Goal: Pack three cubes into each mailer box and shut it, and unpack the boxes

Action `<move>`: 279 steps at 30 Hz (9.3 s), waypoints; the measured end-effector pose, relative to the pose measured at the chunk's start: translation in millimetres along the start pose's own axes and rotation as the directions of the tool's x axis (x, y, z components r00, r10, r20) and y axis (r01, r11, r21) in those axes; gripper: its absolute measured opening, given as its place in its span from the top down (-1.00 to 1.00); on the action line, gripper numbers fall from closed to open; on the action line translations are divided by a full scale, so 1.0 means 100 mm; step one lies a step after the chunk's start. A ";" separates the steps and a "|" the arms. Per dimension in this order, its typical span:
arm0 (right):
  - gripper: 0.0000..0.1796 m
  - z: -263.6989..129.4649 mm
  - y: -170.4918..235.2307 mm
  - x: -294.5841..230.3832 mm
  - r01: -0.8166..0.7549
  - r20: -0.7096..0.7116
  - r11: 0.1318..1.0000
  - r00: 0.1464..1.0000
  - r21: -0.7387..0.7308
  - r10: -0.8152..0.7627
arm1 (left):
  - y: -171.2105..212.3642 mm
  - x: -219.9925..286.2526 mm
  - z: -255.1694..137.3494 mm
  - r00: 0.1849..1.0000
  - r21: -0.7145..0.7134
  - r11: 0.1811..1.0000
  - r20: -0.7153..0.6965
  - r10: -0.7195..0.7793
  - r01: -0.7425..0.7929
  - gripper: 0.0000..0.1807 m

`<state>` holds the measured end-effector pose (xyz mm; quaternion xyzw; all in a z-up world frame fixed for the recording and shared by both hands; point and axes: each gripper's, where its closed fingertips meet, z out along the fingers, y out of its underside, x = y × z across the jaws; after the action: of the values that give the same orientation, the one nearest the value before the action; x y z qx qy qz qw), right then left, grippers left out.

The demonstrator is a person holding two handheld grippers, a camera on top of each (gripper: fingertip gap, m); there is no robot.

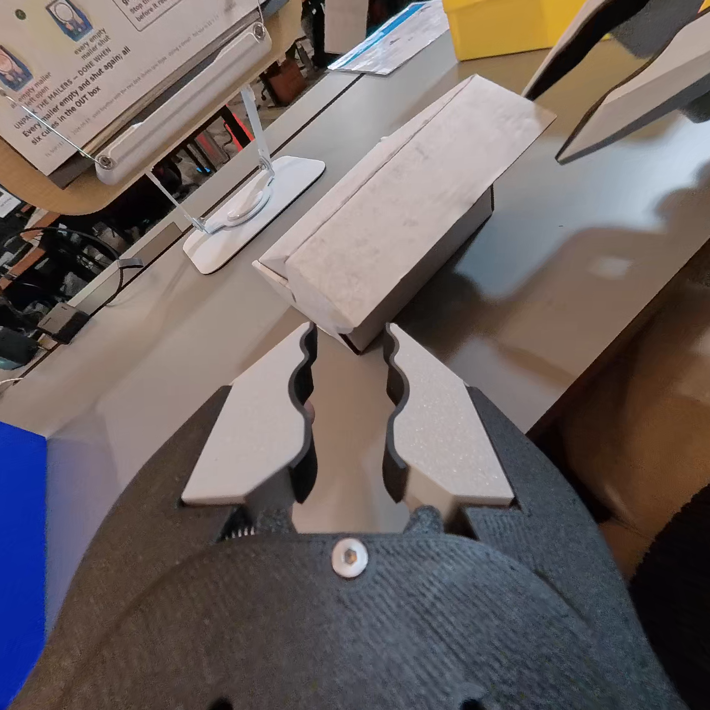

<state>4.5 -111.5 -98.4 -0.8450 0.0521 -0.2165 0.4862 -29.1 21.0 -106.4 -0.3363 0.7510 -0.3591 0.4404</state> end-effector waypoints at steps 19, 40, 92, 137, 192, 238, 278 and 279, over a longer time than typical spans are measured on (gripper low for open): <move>0.85 0.04 -0.05 0.12 0.302 -0.181 0.950 0.933 -0.079 -0.311 | 0.00 0.02 0.10 0.997 -0.018 0.998 0.045 0.062 -0.061 0.69; 0.96 -0.06 -0.15 0.06 -0.041 -0.038 0.999 0.998 0.016 0.041 | -0.07 -0.12 0.11 0.994 0.038 0.998 0.097 -0.044 0.041 0.69; 1.00 -0.03 0.00 0.16 -0.159 0.018 0.987 0.987 0.023 0.158 | -0.07 0.07 -0.01 0.995 0.019 0.995 0.017 -0.093 0.093 0.77; 0.96 0.08 0.03 0.25 0.005 -0.131 1.000 0.991 0.019 -0.003 | -0.03 0.10 0.05 0.997 -0.023 1.000 0.070 0.023 -0.021 0.89; 0.98 0.14 0.22 0.20 -0.027 -0.086 0.996 0.996 -0.088 0.020 | 0.04 0.15 0.10 0.996 -0.044 0.997 0.062 0.064 -0.061 0.70; 0.58 0.13 0.12 0.11 -0.332 0.300 0.943 0.897 -0.026 0.324 | -0.04 0.27 0.03 0.899 -0.043 0.926 -0.227 -0.375 0.376 0.44; 0.58 -0.01 -0.03 0.14 -0.402 0.327 0.916 0.866 0.006 0.378 | -0.26 0.29 -0.09 0.872 0.047 0.901 -0.278 -0.402 0.431 0.48; 0.58 0.00 -0.02 0.14 -0.400 0.323 0.917 0.868 0.006 0.377 | -0.25 0.27 -0.09 0.878 0.051 0.904 -0.267 -0.397 0.424 0.47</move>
<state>16.7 -114.9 -91.9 -0.8224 0.1347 0.0215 0.5522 -42.7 -12.4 -93.6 -0.4155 0.6915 -0.5240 0.2733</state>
